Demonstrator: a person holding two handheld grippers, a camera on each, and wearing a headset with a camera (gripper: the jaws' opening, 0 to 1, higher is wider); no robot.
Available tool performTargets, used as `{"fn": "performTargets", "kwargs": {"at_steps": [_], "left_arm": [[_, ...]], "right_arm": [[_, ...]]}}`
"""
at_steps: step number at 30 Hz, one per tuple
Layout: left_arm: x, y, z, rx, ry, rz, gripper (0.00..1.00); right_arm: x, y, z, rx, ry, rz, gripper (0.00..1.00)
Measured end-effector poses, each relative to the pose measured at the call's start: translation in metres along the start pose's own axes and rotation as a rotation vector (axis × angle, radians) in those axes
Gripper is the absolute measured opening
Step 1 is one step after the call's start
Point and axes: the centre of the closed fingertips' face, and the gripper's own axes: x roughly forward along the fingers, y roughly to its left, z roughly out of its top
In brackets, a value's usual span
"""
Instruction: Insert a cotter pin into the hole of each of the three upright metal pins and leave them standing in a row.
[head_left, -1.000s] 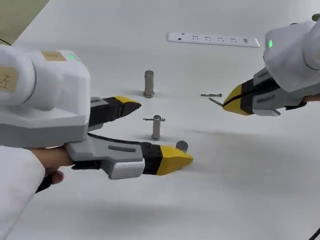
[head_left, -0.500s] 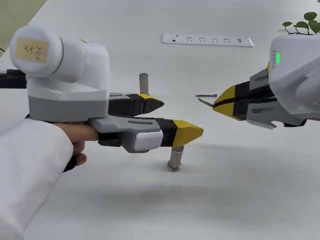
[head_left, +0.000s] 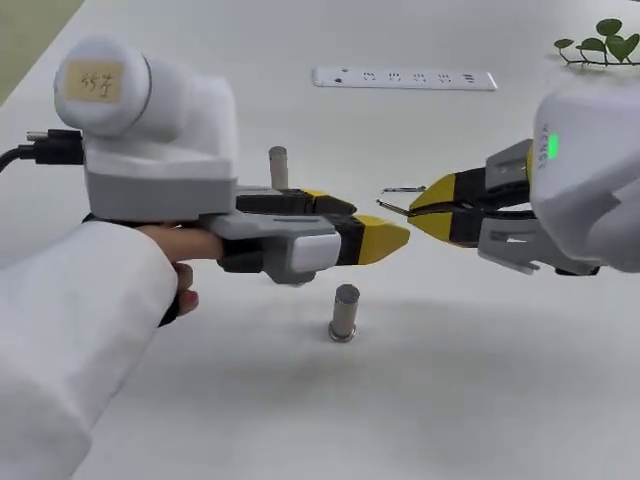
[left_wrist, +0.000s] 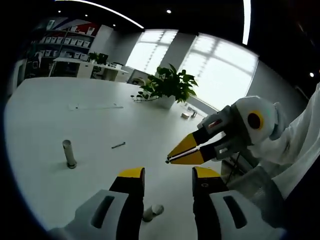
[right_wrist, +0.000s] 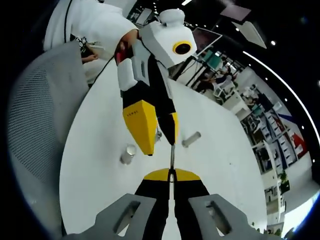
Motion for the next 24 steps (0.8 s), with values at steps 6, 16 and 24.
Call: {"fn": "performTargets", "kwargs": {"at_steps": [6, 16, 24], "left_arm": [[0.003, -0.002, 0.001, -0.020, -0.006, -0.017, 0.27], [0.007, -0.007, 0.004, -0.049, -0.016, -0.046, 0.13], [0.008, -0.008, 0.003, -0.053, -0.015, -0.049, 0.10]], "right_arm": [[-0.001, 0.000, 0.003, 0.002, -0.007, -0.006, 0.00], [0.000, 0.002, 0.007, -0.027, -0.011, -0.011, 0.00], [0.002, 0.003, 0.010, -0.024, -0.021, -0.014, 0.00]]}}
